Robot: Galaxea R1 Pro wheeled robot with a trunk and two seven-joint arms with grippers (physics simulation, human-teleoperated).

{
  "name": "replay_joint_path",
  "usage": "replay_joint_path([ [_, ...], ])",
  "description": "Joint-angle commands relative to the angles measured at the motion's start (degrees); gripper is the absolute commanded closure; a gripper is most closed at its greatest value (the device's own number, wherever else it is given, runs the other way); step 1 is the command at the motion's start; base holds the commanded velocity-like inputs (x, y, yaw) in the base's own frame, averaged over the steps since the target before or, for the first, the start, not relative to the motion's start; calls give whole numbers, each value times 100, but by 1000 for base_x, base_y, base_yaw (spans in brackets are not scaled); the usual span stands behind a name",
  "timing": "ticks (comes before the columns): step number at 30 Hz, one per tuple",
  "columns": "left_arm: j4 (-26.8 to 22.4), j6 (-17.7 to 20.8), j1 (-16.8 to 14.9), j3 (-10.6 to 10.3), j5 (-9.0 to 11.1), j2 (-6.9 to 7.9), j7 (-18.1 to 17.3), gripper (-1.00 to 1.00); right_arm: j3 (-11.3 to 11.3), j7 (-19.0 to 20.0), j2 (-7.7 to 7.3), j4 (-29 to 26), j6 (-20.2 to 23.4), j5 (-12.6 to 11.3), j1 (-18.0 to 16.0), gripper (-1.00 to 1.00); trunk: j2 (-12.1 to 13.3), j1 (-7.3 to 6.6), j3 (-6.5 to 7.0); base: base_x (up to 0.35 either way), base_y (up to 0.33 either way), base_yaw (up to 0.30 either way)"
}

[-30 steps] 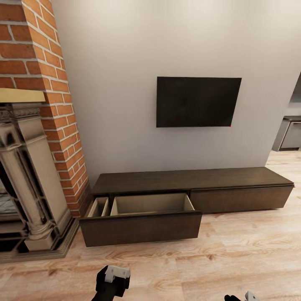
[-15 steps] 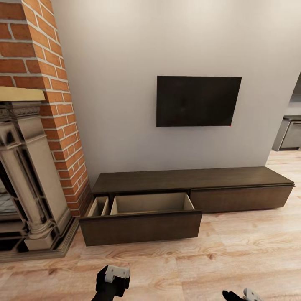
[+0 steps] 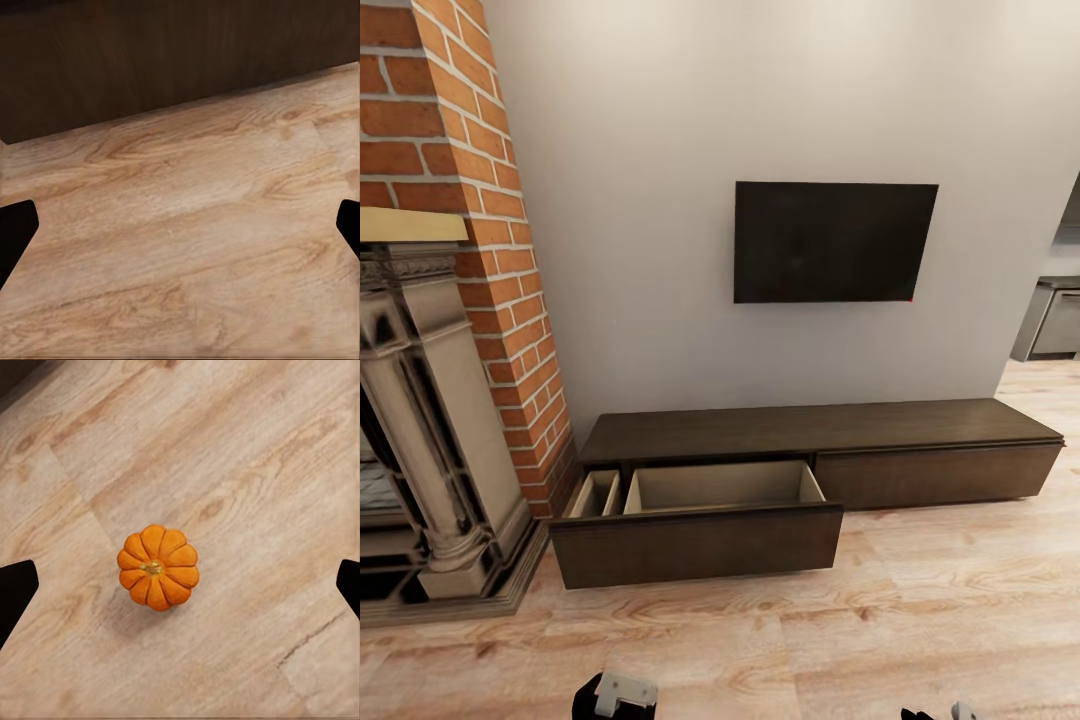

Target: Place each of the two pumpkins and all three candles from the living room inside a cabinet in the living room (use any cabinet), then make sure every cabinet is closed, and position the cauldron so it is next to a table in the living room.

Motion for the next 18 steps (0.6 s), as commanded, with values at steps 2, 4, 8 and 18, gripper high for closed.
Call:
replay_joint_path([
  [2,55,20,-7,-25,35,7,50,-100,-39,32,3,-8,34,-29,-2,-100,-3,-1,-6,0,0,0],
  [4,120,20,-7,-25,35,7,50,-100,-39,32,3,-8,34,-29,-2,-100,-3,-1,-6,0,0,0],
  [8,184,20,-7,-25,35,7,50,-100,-39,32,3,-8,34,-29,-2,-100,-3,-1,-6,0,0,0],
  [18,250,58,-92,-9,50,-16,54,-100,-84,159,16,-100,-4,-6,-107,-100,-244,131,-114,0,0,0],
])
